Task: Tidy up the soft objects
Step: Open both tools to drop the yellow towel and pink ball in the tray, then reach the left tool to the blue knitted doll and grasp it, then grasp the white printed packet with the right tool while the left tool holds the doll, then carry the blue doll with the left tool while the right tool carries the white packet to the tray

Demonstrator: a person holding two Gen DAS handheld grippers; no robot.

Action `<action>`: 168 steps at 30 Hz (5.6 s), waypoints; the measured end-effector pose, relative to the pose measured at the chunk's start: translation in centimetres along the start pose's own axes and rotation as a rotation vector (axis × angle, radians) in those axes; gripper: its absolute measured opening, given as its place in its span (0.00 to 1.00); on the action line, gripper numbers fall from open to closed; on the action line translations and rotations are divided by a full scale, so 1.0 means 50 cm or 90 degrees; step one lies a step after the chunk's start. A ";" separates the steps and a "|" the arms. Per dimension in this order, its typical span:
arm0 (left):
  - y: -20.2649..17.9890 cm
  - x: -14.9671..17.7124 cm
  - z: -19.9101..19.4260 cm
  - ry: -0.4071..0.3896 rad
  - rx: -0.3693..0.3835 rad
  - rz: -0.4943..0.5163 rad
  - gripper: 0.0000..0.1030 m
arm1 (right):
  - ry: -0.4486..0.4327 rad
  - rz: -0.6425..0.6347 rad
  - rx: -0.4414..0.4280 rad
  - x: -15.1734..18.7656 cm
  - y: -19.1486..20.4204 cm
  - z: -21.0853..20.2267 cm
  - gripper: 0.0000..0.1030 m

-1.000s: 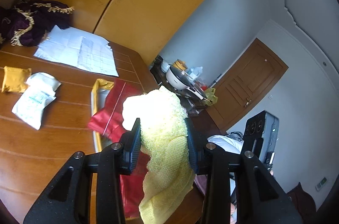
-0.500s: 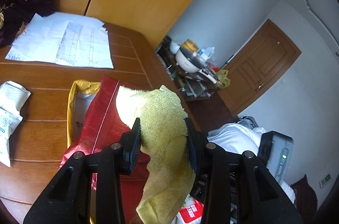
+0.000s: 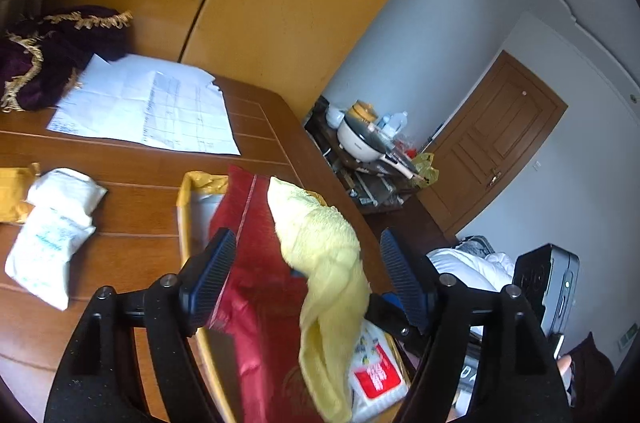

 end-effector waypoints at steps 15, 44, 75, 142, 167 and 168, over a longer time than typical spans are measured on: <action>0.253 0.116 -0.306 -0.182 -0.272 -0.062 0.80 | 0.073 -0.178 -0.189 0.087 0.342 0.061 0.61; 0.549 0.073 -0.448 -0.183 -0.502 -0.180 0.70 | 0.170 -0.264 -0.211 0.129 0.492 0.162 0.62; 0.454 0.086 -0.378 -0.116 -0.306 -0.175 0.18 | 0.184 -0.116 0.025 0.012 0.398 0.422 0.53; -0.014 0.152 -0.158 0.096 -0.070 -0.047 0.19 | -0.032 -0.187 -0.079 0.032 0.082 -0.080 0.11; -0.060 0.259 0.077 0.270 -0.097 -0.105 0.19 | 0.111 -0.146 -0.039 -0.001 -0.083 0.056 0.11; -0.059 0.263 0.085 0.274 -0.101 -0.105 0.19 | 0.116 -0.142 -0.040 -0.001 -0.086 0.060 0.11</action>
Point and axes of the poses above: each gripper's, at about its wrist camera, not at the fingertips, and z roughly the way its jaws point, y to its left, x to its underside, the point moved 2 cm from there along z, roughly the way its jaws point, and after that the axes turned 14 degrees about -z, right-handed, at the moved point
